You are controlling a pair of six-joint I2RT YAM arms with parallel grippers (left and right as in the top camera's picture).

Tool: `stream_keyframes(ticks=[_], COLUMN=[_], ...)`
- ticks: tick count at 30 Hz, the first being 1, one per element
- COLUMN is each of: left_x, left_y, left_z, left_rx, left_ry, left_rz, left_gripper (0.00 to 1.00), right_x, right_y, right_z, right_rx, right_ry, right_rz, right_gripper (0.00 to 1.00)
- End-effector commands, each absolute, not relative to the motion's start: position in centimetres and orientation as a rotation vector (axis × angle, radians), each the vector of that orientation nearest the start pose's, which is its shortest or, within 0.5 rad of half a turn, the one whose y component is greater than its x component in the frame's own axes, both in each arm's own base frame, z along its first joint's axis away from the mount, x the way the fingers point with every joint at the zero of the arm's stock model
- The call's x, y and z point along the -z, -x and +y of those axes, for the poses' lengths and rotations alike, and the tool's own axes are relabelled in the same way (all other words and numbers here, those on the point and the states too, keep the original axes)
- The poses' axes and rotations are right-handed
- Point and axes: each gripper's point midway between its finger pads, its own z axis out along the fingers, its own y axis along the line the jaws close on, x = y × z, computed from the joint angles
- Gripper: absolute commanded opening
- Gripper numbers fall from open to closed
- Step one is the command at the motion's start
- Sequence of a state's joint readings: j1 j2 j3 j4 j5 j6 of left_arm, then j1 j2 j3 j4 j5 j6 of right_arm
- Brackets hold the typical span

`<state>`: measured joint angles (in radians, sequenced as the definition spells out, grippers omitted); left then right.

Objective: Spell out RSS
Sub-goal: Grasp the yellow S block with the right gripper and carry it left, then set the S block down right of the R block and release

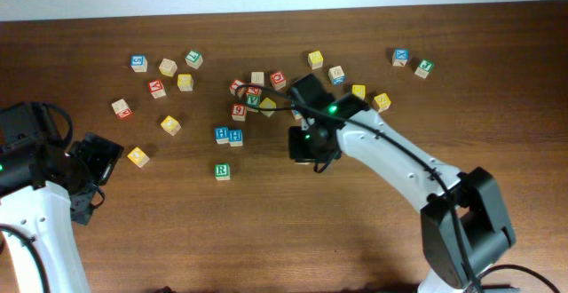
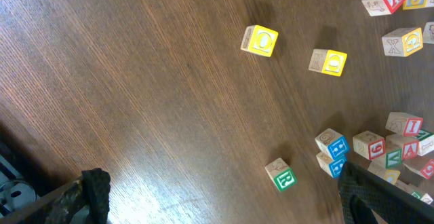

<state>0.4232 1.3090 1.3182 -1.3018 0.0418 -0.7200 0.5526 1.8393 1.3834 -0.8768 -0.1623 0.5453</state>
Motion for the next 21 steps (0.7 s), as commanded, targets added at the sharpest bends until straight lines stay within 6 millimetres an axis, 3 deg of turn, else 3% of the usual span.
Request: stream_keyframes(ticks=[1, 4, 9, 15, 21], left_x=[-19.3, -19.3, -19.3, -19.3, -19.3], left_y=[-24.2, -24.2, -24.2, -24.2, -24.2], left_z=[10.3, 10.3, 10.3, 10.3, 10.3], left_rx=[0.112, 0.113, 0.113, 0.113, 0.113], left_ry=[1.568, 1.568, 1.568, 1.568, 1.568], left_rz=[2.414, 2.413, 2.413, 2.414, 2.413], left_gripper=[0.99, 0.99, 0.99, 0.99, 0.99], right_x=[-6.2, -4.8, -2.6, -0.7, -0.2], right_y=[-32.2, -32.4, -33.4, -32.6, -32.8], right_z=[24.9, 25.3, 26.1, 27.0, 27.5], right_rx=[-0.287, -0.200, -0.203, -0.162, -0.171], right_ry=[-0.044, -0.105, -0.129, -0.039, -0.001], right_rz=[2.962, 2.941, 2.927, 2.953, 2.944], right_gripper=[0.25, 0.26, 0.26, 0.30, 0.29])
